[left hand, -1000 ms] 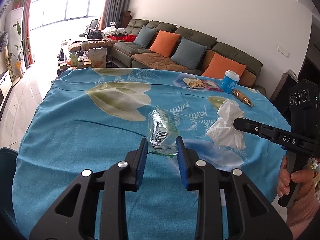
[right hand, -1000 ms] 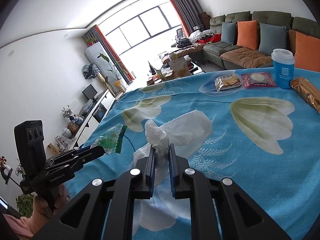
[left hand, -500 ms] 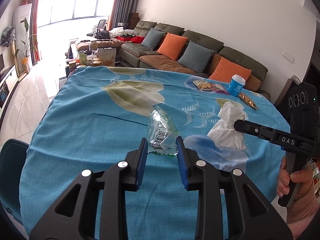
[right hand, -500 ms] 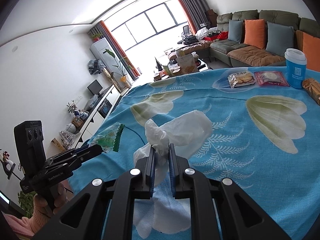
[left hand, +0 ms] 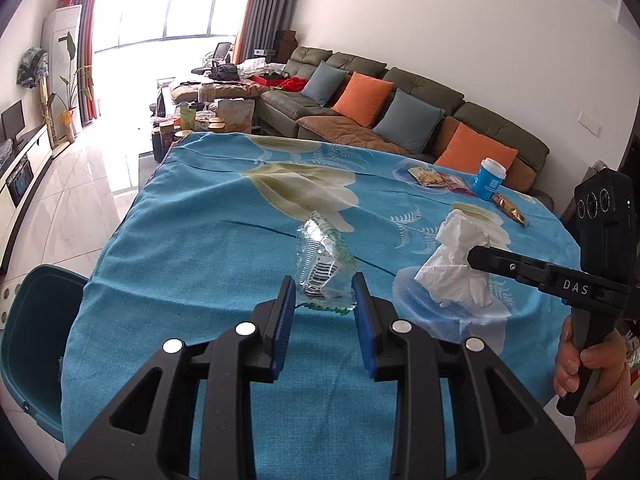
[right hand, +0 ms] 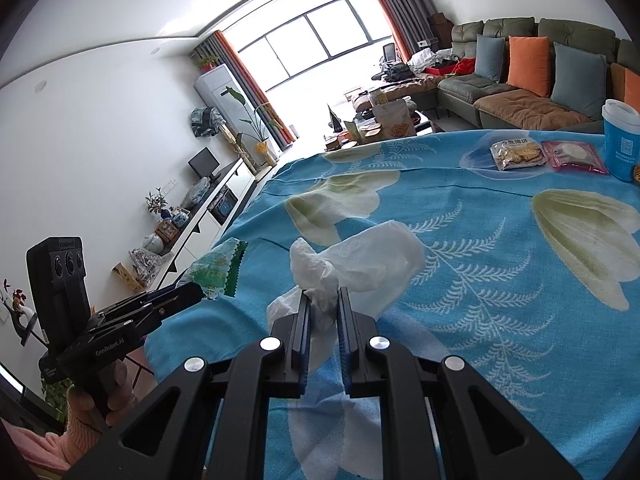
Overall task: Collect trash
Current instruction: 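Lift the plastic wrapper with the left tool while the right carries the tissue toward the bin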
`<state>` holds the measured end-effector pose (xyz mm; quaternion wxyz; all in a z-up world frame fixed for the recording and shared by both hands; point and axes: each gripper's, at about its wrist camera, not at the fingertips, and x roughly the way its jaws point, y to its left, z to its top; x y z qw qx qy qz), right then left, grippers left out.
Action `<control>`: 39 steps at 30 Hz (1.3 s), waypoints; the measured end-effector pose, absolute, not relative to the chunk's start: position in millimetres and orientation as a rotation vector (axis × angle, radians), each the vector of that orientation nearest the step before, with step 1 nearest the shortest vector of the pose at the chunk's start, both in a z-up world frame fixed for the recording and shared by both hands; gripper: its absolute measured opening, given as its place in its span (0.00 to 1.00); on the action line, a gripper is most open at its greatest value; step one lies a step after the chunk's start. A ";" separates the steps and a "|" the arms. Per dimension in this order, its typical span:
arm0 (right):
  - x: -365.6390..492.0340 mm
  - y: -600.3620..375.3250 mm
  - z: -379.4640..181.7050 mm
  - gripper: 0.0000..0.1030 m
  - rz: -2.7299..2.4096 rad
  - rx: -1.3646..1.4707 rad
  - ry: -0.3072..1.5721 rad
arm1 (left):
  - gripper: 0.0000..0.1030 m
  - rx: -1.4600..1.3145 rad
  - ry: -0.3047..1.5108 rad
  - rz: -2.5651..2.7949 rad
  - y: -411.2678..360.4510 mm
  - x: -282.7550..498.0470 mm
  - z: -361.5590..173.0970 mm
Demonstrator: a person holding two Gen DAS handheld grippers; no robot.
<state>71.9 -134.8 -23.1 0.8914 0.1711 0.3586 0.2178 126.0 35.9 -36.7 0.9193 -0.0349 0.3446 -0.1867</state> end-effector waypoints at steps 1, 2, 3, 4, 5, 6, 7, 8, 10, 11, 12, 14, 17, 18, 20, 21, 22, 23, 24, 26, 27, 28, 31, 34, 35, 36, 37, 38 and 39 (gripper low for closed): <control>71.7 -133.5 -23.0 0.11 0.455 0.353 0.745 | 0.28 -0.073 0.707 -0.381 37.7 125.9 -36.3; 71.7 -132.1 -22.5 0.11 0.458 0.351 0.745 | 0.28 -0.074 0.706 -0.378 39.4 125.3 -36.1; 71.9 -131.3 -22.7 0.11 0.462 0.351 0.746 | 0.28 -0.075 0.705 -0.374 41.2 124.7 -35.9; 73.2 -129.9 -22.8 0.11 0.465 0.350 0.746 | 0.28 -0.075 0.704 -0.370 43.0 124.2 -35.6; 74.5 -128.7 -23.2 0.11 0.466 0.348 0.747 | 0.28 -0.075 0.702 -0.366 44.5 123.5 -35.3; 75.1 -127.7 -23.3 0.11 0.469 0.348 0.747 | 0.28 -0.075 0.701 -0.362 46.0 122.9 -35.1; 75.7 -126.5 -23.6 0.11 0.473 0.348 0.748 | 0.28 -0.078 0.701 -0.360 48.0 121.8 -34.9; 76.2 -125.4 -23.7 0.11 0.475 0.347 0.748 | 0.28 -0.079 0.700 -0.356 49.5 121.0 -34.8; 77.3 -122.2 -24.1 0.11 0.481 0.344 0.749 | 0.28 -0.081 0.699 -0.351 51.9 120.0 -34.1; 77.7 -121.1 -24.1 0.11 0.484 0.343 0.749 | 0.28 -0.083 0.698 -0.349 53.8 119.4 -34.0; 78.2 -120.1 -24.2 0.11 0.486 0.341 0.749 | 0.28 -0.084 0.698 -0.346 54.7 120.0 -33.6; 78.7 -117.8 -24.3 0.11 0.492 0.340 0.750 | 0.28 -0.087 0.697 -0.339 57.6 119.8 -33.5; 79.6 -115.5 -23.8 0.11 0.498 0.338 0.751 | 0.28 -0.090 0.696 -0.331 61.1 118.5 -33.7; 80.3 -114.9 -24.2 0.11 0.500 0.337 0.751 | 0.28 -0.091 0.696 -0.328 62.2 118.2 -33.7; 81.9 -114.6 -25.5 0.11 0.504 0.336 0.752 | 0.28 -0.092 0.695 -0.323 63.8 118.6 -33.8; 82.2 -114.1 -25.7 0.11 0.506 0.336 0.752 | 0.28 -0.093 0.695 -0.320 64.7 118.5 -33.8; 82.8 -113.6 -25.8 0.11 0.508 0.335 0.752 | 0.28 -0.093 0.695 -0.318 65.9 118.5 -34.0; 83.1 -112.6 -25.4 0.11 0.510 0.335 0.752 | 0.28 -0.093 0.694 -0.315 66.8 118.2 -34.0; 83.4 -112.0 -25.5 0.11 0.512 0.335 0.752 | 0.28 -0.094 0.694 -0.314 67.6 117.8 -34.0; 83.7 -111.1 -25.6 0.11 0.516 0.332 0.752 | 0.28 -0.094 0.694 -0.309 69.2 117.0 -33.9; 84.3 -110.0 -25.8 0.11 0.518 0.332 0.752 | 0.28 -0.093 0.694 -0.308 70.0 116.9 -34.0; 85.2 -108.6 -26.0 0.11 0.519 0.332 0.753 | 0.28 -0.094 0.693 -0.306 70.8 116.6 -34.0; 85.8 -106.2 -25.6 0.11 0.526 0.329 0.754 | 0.28 -0.094 0.693 -0.299 73.3 115.3 -33.6; 86.7 -103.0 -25.6 0.11 0.532 0.327 0.755 | 0.28 -0.095 0.691 -0.294 75.6 114.6 -33.4; 86.7 -101.6 -25.6 0.11 0.534 0.324 0.755 | 0.28 -0.095 0.691 -0.292 76.4 114.6 -33.5; 87.1 -100.8 -25.7 0.11 0.536 0.323 0.756 | 0.28 -0.096 0.691 -0.290 77.2 114.3 -33.6; 87.6 -100.2 -25.9 0.11 0.539 0.324 0.757 | 0.28 -0.098 0.691 -0.289 78.3 114.2 -33.8; 87.9 -99.5 -26.0 0.11 0.541 0.323 0.757 | 0.28 -0.099 0.692 -0.288 79.7 114.0 -33.9; 88.4 -98.1 -26.1 0.11 0.542 0.321 0.758 | 0.28 -0.100 0.691 -0.285 80.7 113.7 -34.1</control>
